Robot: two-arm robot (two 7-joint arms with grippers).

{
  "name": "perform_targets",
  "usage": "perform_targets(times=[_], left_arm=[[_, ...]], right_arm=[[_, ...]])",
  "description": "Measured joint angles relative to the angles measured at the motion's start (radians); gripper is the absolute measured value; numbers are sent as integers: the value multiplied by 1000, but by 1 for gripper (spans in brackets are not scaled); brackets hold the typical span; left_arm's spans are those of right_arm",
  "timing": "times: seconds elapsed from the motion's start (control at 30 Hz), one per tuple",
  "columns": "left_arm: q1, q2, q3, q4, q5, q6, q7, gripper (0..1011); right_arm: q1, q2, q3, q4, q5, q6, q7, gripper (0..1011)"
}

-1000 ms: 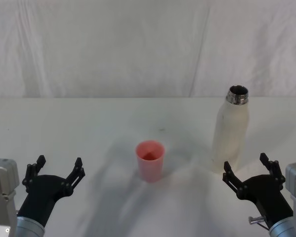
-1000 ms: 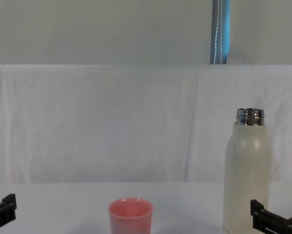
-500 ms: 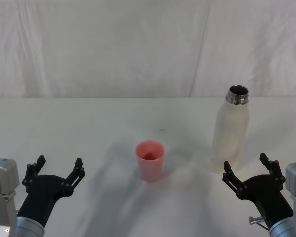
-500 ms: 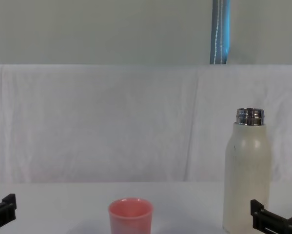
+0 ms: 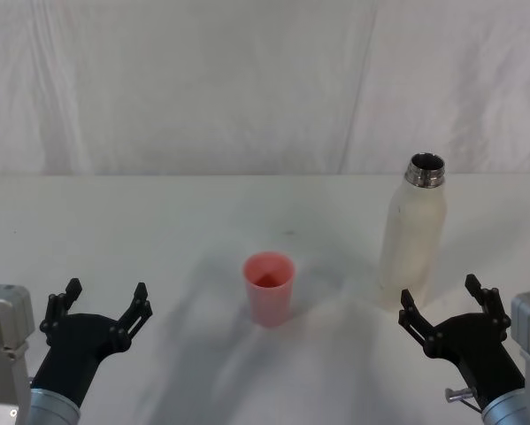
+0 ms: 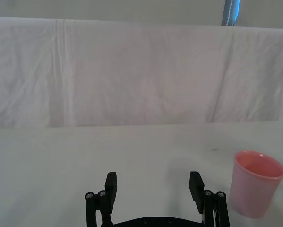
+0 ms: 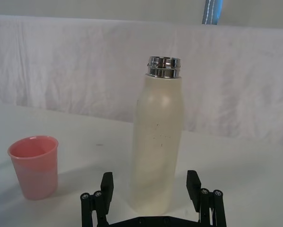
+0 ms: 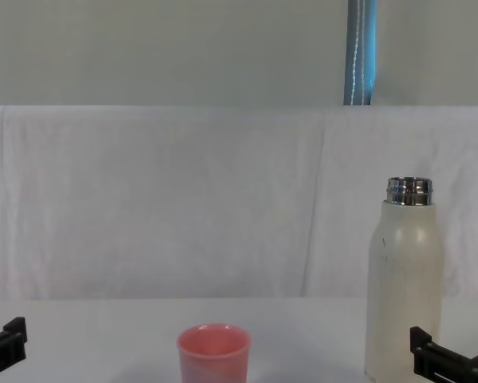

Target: Grasp the thermos with one hand and pour water into the cup lid.

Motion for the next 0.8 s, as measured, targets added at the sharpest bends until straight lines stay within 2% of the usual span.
perform_targets(times=[0.17, 0.4, 0.8], left_arm=[[0, 0, 0, 0, 0, 0, 0, 1001], [0, 0, 0, 0, 0, 0, 0, 1001], [0, 0, 0, 0, 0, 0, 0, 1001]], right_arm=[[0, 0, 0, 0, 0, 0, 0, 1000], [4, -25, 17, 0, 15, 13, 30, 1000], [44, -76, 72, 4, 79, 53, 87, 1000]])
